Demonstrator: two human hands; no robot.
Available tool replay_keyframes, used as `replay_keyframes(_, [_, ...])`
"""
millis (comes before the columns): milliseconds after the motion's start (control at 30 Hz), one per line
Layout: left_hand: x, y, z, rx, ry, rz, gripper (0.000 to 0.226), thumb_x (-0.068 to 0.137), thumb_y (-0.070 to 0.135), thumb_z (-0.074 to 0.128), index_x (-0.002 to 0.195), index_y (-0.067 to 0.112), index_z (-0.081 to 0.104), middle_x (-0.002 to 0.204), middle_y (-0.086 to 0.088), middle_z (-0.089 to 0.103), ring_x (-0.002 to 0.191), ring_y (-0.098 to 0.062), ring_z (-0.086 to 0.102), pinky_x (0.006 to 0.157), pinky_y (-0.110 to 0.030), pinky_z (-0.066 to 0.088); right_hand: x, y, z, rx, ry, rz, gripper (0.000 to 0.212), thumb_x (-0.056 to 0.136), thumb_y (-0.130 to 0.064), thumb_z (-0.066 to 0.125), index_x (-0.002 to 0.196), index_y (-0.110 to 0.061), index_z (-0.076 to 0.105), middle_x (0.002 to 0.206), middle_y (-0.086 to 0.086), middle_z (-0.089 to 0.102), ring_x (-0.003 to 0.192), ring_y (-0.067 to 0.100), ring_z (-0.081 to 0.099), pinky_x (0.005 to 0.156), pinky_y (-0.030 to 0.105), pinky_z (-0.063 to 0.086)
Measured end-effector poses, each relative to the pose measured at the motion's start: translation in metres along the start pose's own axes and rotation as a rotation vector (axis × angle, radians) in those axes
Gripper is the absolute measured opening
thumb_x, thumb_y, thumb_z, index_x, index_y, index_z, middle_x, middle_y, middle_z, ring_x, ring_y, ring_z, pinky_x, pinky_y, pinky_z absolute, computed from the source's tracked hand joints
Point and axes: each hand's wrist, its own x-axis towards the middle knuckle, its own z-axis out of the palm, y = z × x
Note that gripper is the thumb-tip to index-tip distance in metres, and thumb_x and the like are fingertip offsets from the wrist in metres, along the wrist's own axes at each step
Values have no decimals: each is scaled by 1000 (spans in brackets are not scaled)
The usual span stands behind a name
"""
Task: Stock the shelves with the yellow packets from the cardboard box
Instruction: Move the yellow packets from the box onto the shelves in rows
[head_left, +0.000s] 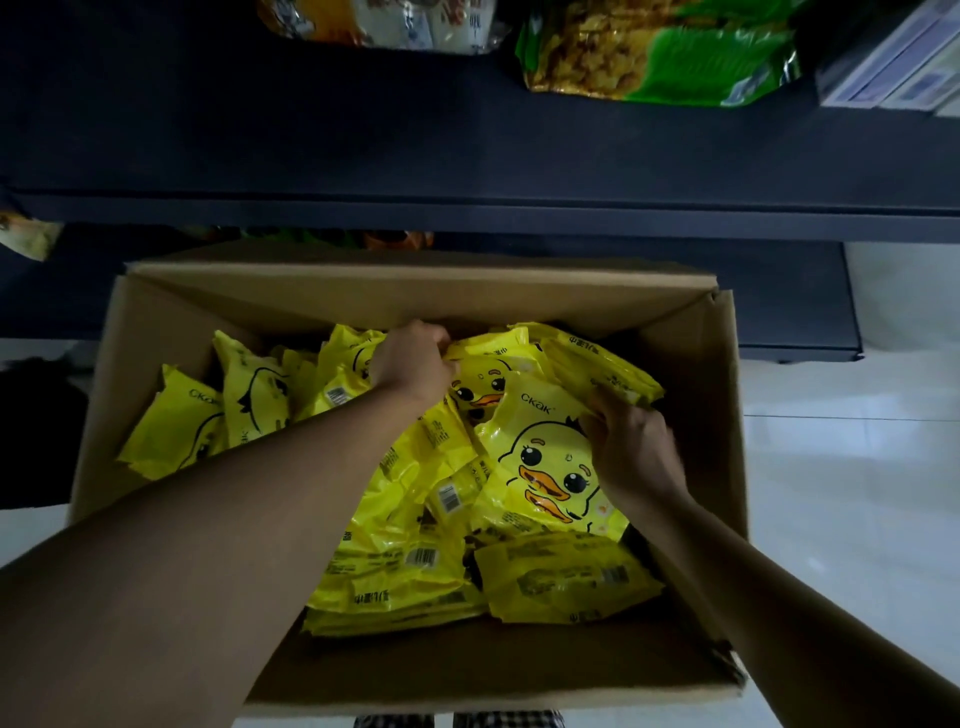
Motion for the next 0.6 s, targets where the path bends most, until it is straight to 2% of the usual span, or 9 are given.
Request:
replay_keyframes(67, [-7, -3, -3, -35, 19, 5, 34, 81, 28, 73, 112, 14, 67, 119, -7, 57, 107, -27, 56, 84, -36, 48, -4, 3, 0, 52, 2, 1, 21, 95, -15, 49, 74, -16, 50, 65, 6, 52, 59, 23, 49, 52, 27, 30])
replay_keyframes(100, [-10, -4, -5, -54, 33, 24, 33, 79, 27, 74, 109, 12, 69, 119, -6, 57, 106, -26, 56, 86, -35, 47, -7, 5, -2, 58, 6, 2, 21, 95, -15, 49, 75, -15, 52, 64, 7, 53, 58, 23, 51, 52, 27, 31])
replay_keyframes(167, [-17, -4, -14, -69, 51, 78, 30, 79, 24, 74, 105, 10, 69, 120, -3, 59, 108, -24, 57, 88, -33, 46, -14, 6, -7, 15, 23, -6, 15, 95, -17, 50, 88, -13, 62, 68, 8, 59, 59, 24, 55, 51, 26, 34])
replay_keyframes(233, [-26, 0, -29, -56, 49, 96, 28, 84, 25, 69, 108, 12, 66, 118, -4, 63, 106, -26, 59, 82, -31, 46, -21, 4, -17, -16, 59, -31, 16, 95, -18, 50, 98, -11, 65, 69, 8, 60, 57, 24, 54, 49, 26, 32])
replay_keyframes(333, [-41, 13, -59, -39, 71, 115, 19, 88, 23, 64, 102, 12, 58, 106, -9, 65, 96, -30, 60, 69, -31, 41, -31, -6, -39, -28, 90, -52, 14, 94, -17, 50, 96, -11, 62, 66, 7, 54, 57, 27, 55, 50, 28, 36])
replay_keyframes(400, [-53, 20, -84, -77, 107, 140, 17, 87, 21, 66, 97, 12, 56, 100, -10, 66, 92, -31, 61, 70, -33, 44, -39, -19, -61, -9, 111, -53, 11, 94, -17, 50, 89, -13, 59, 68, 10, 56, 61, 29, 55, 51, 26, 33])
replay_keyframes(500, [-72, 31, -124, -131, 132, 211, 16, 84, 15, 69, 92, 15, 55, 93, -9, 66, 89, -31, 62, 72, -35, 50, -53, -44, -101, 2, 142, -94, 19, 96, -18, 45, 78, -20, 49, 64, 3, 52, 59, 25, 50, 49, 25, 27])
replay_keyframes(600, [-90, 42, -169, -121, 143, 247, 21, 83, 15, 69, 101, 21, 58, 103, -3, 69, 98, -27, 64, 80, -40, 53, -65, -66, -142, -4, 193, -120, 19, 97, -18, 44, 80, -23, 52, 67, 4, 56, 61, 25, 53, 53, 27, 35])
